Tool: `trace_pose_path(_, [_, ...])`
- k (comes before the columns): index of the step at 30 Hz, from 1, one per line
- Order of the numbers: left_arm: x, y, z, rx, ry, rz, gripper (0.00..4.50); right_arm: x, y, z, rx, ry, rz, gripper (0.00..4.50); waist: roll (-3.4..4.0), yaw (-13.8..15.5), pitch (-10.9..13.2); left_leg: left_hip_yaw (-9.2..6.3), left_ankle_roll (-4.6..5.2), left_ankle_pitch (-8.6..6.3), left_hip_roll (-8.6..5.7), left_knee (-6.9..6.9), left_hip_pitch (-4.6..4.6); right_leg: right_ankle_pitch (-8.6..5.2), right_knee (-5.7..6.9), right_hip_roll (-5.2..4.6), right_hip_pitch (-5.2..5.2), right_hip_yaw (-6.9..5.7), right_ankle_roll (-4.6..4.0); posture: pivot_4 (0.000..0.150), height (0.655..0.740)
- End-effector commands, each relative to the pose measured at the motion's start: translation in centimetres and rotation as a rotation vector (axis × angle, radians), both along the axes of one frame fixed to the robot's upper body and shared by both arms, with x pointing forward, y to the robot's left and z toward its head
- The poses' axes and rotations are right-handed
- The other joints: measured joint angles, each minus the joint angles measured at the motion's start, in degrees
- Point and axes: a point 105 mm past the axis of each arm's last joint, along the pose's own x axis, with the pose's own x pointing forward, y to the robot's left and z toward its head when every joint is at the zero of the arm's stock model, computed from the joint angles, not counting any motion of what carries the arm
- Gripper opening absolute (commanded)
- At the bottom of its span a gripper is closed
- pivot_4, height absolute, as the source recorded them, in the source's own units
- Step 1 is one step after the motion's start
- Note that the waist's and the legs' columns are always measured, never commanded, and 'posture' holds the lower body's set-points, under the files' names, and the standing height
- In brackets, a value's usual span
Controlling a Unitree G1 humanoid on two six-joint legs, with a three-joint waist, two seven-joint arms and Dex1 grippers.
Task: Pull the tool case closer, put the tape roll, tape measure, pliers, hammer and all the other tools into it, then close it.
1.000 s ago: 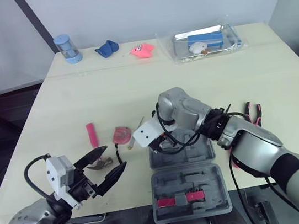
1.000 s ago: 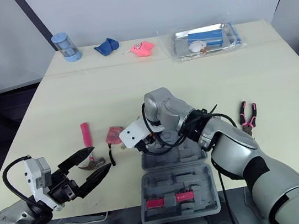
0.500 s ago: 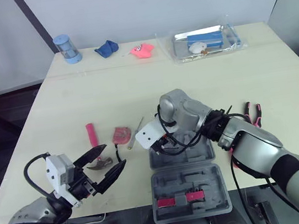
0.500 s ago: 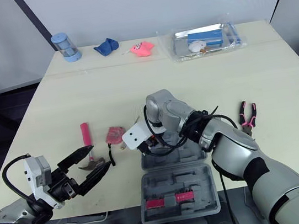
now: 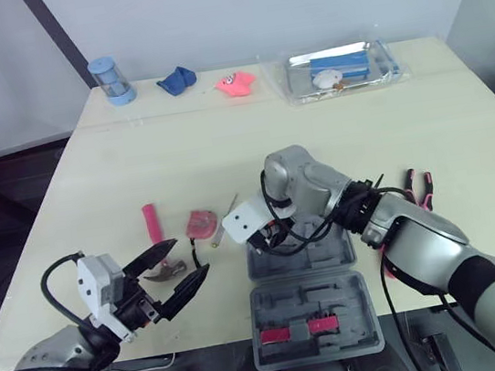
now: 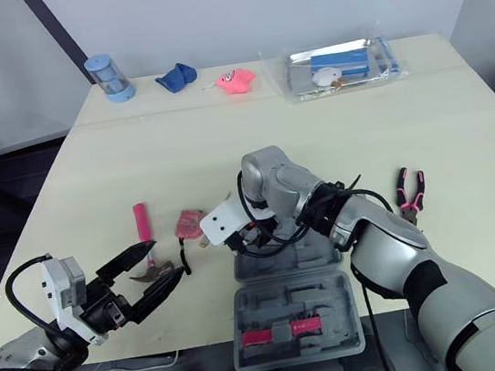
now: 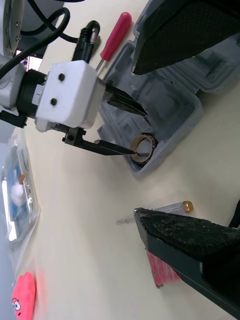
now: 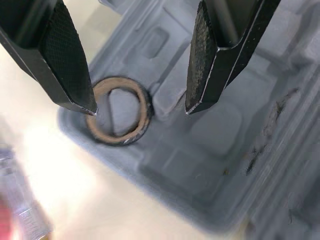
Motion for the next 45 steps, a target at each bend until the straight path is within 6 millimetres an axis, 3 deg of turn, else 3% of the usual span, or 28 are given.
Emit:
trace_pose_path(1, [-0.1,-0.2,0.5,0.021,-0.018,-0.015,4.50,0.3,0.5,2.4,0.158,0.019,-0.059,2.89,0.00,0.0,0.0,0.00,0.00,0.00,0.00,0.00,0.00,0.00,0.00,0.00,0.00,0.00,0.00,0.150,0.7400])
trace_pose_path(3, [-0.1,-0.1,0.5,0.028,-0.016,-0.024,4.50,0.7,-0.4,2.5,0.234,0.084,-0.139,2.89,-0.02,0.1,0.0,0.00,0.00,0.00,0.00,0.00,0.00,0.00,0.00,0.00,0.00,-0.01,0.00,0.150,0.7400])
trace_pose_path(8, [0.1,0.1,0.6,0.039,-0.011,-0.042,4.50,0.9,-2.0,1.9,0.406,0.166,-0.276,0.73,-0.02,0.1,0.0,0.00,0.00,0.00,-0.01,0.00,-0.01,0.00,-0.02,-0.01,0.01,-0.01,0.00,0.150,0.7400])
trace_pose_path(13, [0.4,0.2,0.6,0.039,-0.007,-0.052,4.50,0.3,-2.3,1.0,0.613,0.239,-0.380,0.73,-0.02,-0.2,0.0,0.01,0.00,0.00,0.00,-0.04,0.01,0.00,0.01,0.01,0.00,0.01,0.00,0.150,0.7400])
trace_pose_path(18, [0.6,0.3,0.6,0.041,-0.002,-0.062,4.50,0.2,-2.6,-0.1,0.690,0.243,-0.442,0.73,-0.02,-0.1,0.0,0.02,0.01,0.00,0.00,-0.03,0.00,0.00,0.00,0.00,0.00,0.02,0.00,0.150,0.7400])
trace_pose_path(27, [0.6,0.7,0.5,0.046,0.006,-0.069,4.50,0.8,-2.4,-1.9,0.709,0.204,-0.509,0.73,-0.02,-0.1,0.0,0.02,0.00,0.00,0.00,-0.03,0.01,0.00,0.00,0.01,0.00,0.02,0.00,0.150,0.7400])
trace_pose_path(37, [0.8,1.1,0.4,0.054,0.001,-0.070,4.50,0.6,-3.8,-5.9,0.561,0.242,-0.594,0.73,-0.03,-0.1,0.0,0.03,0.00,0.00,0.00,-0.03,0.04,0.00,0.00,0.01,0.01,0.02,0.00,0.150,0.7400])
trace_pose_path(40, [0.9,1.1,0.4,0.055,-0.001,-0.071,4.50,0.5,-3.5,-5.4,0.588,0.251,-0.592,0.73,-0.05,0.0,0.0,0.03,0.01,0.00,0.00,-0.03,0.04,0.00,0.00,0.01,0.02,0.02,0.00,0.150,0.7400])
trace_pose_path(45, [0.9,1.2,0.2,0.053,-0.001,-0.069,4.50,0.3,-2.5,-1.7,0.745,0.260,-0.519,0.73,-0.04,0.0,0.0,0.02,0.00,0.00,0.00,-0.03,0.01,0.00,-0.01,0.01,0.01,0.01,0.00,0.150,0.7400])
